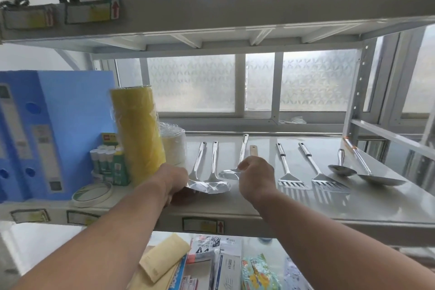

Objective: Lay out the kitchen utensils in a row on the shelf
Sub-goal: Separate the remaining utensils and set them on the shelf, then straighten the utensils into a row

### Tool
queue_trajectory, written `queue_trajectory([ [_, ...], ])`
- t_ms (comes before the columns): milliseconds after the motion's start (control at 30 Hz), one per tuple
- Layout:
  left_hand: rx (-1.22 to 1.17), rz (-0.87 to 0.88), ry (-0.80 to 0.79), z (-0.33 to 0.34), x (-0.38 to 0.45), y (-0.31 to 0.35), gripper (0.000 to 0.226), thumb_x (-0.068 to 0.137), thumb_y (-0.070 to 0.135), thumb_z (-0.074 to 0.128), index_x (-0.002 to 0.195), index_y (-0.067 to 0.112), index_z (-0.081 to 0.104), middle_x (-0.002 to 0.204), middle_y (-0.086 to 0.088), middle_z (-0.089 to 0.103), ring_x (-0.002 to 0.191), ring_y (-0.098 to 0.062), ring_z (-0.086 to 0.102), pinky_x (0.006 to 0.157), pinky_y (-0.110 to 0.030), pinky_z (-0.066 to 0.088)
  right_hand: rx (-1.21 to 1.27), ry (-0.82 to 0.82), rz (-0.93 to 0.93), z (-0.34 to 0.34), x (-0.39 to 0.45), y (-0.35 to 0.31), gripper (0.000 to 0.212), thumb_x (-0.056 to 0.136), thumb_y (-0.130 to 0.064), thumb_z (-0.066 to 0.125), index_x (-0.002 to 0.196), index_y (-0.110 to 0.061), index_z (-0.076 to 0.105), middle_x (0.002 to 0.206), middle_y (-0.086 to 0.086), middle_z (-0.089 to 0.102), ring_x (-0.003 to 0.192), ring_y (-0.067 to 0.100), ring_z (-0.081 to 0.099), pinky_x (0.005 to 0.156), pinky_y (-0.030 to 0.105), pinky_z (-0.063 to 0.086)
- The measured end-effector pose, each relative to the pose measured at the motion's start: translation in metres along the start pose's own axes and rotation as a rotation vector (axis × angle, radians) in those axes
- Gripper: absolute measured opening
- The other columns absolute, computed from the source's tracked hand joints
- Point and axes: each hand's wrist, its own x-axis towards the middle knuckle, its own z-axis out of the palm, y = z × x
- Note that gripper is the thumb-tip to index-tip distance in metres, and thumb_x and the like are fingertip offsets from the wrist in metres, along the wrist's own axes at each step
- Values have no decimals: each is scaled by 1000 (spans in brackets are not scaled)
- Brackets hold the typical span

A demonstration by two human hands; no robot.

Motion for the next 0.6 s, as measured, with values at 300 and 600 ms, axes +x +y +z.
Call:
queue_trajectory([
  [300, 646, 197, 64, -4, 7, 8, 36, 100, 15, 52, 131, 9, 71, 111, -14, 72, 95, -24, 75, 81, -28, 58, -215, -181, -170, -13, -10, 2, 24, 89, -6, 48, 94, -12, 71, 92, 9, 69, 85, 28, 62, 66, 27, 47],
  [600, 824, 747, -155, 20, -3, -12, 40, 96, 68, 38, 114, 45, 64, 133, 11, 62, 129, -18, 56, 110, -44, 45, -530, -181, -461, -14, -40, 28, 37, 97, -51, 41, 84, -22, 60, 88, 3, 68, 89, 28, 59, 87, 41, 46],
])
